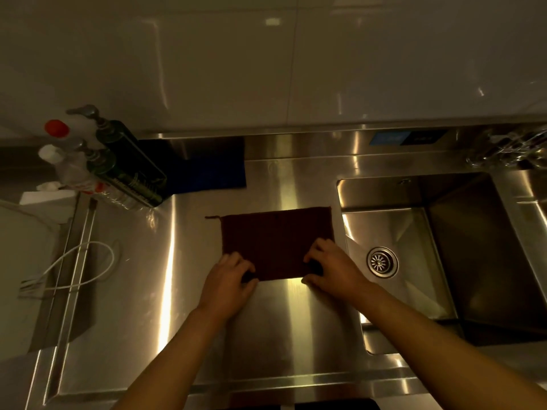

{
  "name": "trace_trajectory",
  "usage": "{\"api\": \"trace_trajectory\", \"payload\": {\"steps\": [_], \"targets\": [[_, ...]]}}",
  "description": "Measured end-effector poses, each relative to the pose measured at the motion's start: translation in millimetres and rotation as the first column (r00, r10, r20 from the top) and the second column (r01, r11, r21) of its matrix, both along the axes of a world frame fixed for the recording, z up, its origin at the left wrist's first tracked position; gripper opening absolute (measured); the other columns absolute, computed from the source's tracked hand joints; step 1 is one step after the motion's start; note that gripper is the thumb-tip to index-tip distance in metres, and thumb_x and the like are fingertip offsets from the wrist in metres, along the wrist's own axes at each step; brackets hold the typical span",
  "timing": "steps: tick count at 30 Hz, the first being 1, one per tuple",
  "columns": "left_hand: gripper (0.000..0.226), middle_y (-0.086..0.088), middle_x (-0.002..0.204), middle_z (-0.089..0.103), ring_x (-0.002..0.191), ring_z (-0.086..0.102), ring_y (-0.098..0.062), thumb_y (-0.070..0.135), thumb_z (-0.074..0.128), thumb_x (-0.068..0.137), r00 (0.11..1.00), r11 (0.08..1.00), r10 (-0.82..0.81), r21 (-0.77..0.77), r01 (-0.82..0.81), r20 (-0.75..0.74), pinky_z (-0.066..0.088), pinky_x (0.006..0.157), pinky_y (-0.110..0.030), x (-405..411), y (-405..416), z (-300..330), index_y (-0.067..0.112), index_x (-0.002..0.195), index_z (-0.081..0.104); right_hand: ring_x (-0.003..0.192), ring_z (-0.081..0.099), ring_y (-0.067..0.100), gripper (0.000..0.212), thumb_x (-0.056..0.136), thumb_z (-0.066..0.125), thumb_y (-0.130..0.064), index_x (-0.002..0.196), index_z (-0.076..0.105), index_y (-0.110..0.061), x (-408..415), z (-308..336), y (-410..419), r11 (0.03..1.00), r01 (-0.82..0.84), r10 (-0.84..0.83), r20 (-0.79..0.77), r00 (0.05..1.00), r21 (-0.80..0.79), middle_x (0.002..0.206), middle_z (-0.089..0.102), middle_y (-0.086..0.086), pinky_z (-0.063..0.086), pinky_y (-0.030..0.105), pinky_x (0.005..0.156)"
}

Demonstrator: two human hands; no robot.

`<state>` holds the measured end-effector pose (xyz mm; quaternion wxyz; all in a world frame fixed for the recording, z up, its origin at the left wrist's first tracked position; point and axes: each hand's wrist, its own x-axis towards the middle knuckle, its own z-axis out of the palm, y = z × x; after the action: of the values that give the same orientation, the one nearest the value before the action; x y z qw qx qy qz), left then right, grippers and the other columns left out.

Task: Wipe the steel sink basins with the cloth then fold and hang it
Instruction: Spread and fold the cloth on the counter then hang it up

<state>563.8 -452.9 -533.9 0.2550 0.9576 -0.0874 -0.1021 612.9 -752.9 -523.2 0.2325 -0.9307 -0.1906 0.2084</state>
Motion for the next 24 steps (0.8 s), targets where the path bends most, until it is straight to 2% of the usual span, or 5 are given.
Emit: {"api": "trace_trajectory", "payload": {"steps": [3,8,13,19,24], "targets": [[0.027,0.003,0.11,0.058,0.103,0.054,-0.019,0.036,0.074,0.089,0.999,0.999,0.0,0.046,0.002,-0.054,0.047,0.085,-0.034,-8.5,3.0,-5.2,0.025,0.114,0.072,0.107,0.049,0.016,0.038,0.084,0.076,-0.038,0.118,0.068,-0.023,-5.8,-0.9,1.4,0.999,-0.022,0.023,0.047,0.999,-0.026,0.118,0.053,-0.004,0.047,0.032,0.087],[0.025,-0.001,0.105,0.061,0.095,0.057,-0.025,0.014,0.069,0.084,1.0,0.995,-0.028,0.099,0.027,0.001,0.048,0.076,-0.037,-7.0,1.6,-1.9,0.021,0.108,0.071,0.103,0.055,0.023,0.023,0.093,0.064,-0.029,0.113,0.068,-0.017,-9.8,2.5,9.5,0.987,-0.091,0.117,0.196,0.974,-0.133,0.114,0.059,0.002,0.048,0.036,0.081],[0.042,-0.004,0.101,0.063,0.091,0.06,-0.029,-0.008,0.068,0.068,1.0,0.987,-0.027,0.155,0.028,-0.009,0.045,0.071,-0.037,-14.2,-2.2,-0.8,0.017,0.102,0.071,0.093,0.062,0.028,0.027,0.081,0.073,-0.016,0.108,0.068,-0.014,-33.6,1.6,9.2,0.968,-0.084,0.152,0.284,0.947,-0.235,0.107,0.064,0.007,0.052,0.039,0.069],[0.039,-0.006,0.112,0.063,0.1,0.057,-0.029,-0.004,0.061,0.079,0.996,0.983,-0.032,0.176,0.045,-0.078,0.047,0.078,-0.037,-31.9,-9.4,3.3,0.015,0.111,0.069,0.082,0.064,0.031,0.027,0.068,0.08,-0.01,0.093,0.071,-0.011,-54.0,5.4,8.9,0.973,-0.03,0.113,0.36,0.926,-0.23,0.095,0.067,0.009,0.052,0.038,0.06],[0.044,-0.004,0.124,0.059,0.108,0.053,-0.026,0.001,0.056,0.084,0.986,0.979,-0.038,0.19,0.069,-0.162,0.044,0.081,-0.034,-77.9,-26.8,3.3,0.018,0.124,0.063,0.084,0.065,0.029,0.022,0.072,0.079,-0.013,0.092,0.072,-0.013,-76.1,5.8,-7.1,0.981,-0.004,0.073,0.351,0.934,-0.193,0.095,0.066,0.007,0.053,0.039,0.064]]}}
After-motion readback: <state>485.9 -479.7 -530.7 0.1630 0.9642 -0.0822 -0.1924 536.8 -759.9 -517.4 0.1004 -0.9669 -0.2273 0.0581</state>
